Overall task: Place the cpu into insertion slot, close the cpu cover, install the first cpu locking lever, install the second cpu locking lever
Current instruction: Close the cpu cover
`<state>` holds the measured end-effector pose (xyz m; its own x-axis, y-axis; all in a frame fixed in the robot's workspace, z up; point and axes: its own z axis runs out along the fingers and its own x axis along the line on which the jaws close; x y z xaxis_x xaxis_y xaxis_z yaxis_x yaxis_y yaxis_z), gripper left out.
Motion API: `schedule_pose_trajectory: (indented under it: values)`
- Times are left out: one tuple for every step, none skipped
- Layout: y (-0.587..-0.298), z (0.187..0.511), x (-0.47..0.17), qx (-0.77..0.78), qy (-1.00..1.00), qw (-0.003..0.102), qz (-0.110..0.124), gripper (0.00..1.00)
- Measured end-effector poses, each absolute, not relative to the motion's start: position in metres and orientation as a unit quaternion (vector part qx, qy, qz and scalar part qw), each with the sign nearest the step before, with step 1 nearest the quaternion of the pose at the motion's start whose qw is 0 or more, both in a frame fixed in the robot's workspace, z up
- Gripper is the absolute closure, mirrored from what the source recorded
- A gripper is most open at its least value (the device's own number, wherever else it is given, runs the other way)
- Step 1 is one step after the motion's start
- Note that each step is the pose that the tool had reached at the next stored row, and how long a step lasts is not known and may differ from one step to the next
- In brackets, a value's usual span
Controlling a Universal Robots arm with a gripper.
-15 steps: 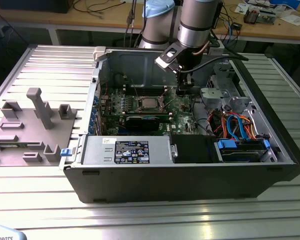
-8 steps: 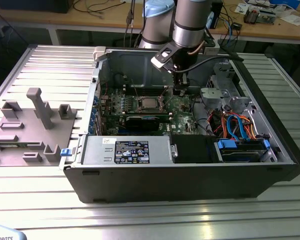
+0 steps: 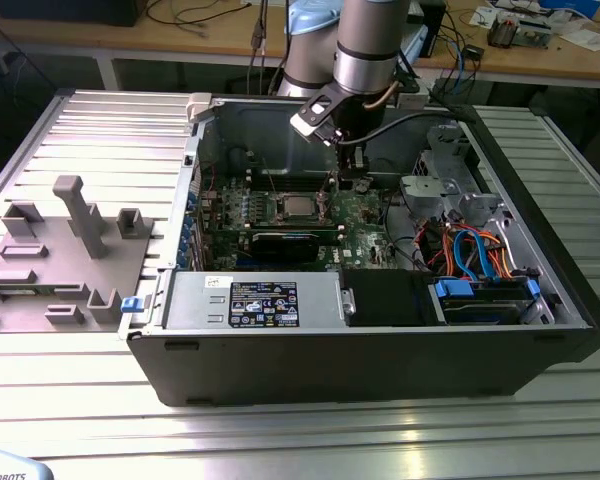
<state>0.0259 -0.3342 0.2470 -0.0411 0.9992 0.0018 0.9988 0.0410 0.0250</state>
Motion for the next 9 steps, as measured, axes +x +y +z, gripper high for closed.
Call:
schedule_pose_trajectory:
  values:
    - [-0.334, 0.247, 0.025, 0.692, 0.721, 0.008, 0.01, 0.89]
    - [-0.334, 0.247, 0.023, 0.692, 0.721, 0.008, 0.01, 0.89]
    - [-0.334, 0.247, 0.022, 0.692, 0.721, 0.008, 0.01, 0.89]
    - [-0.334, 0.247, 0.021, 0.692, 0.721, 0.009, 0.01, 0.89]
    - [-0.334, 0.247, 0.018, 0.692, 0.721, 0.009, 0.01, 0.89]
    - [-0.334, 0.247, 0.016, 0.692, 0.721, 0.009, 0.011, 0.89]
    - [-0.334, 0.247, 0.014, 0.692, 0.721, 0.009, 0.011, 0.89]
    - [-0.334, 0.247, 0.012, 0.692, 0.721, 0.009, 0.011, 0.89]
    - [-0.334, 0.247, 0.011, 0.692, 0.721, 0.01, 0.011, 0.89]
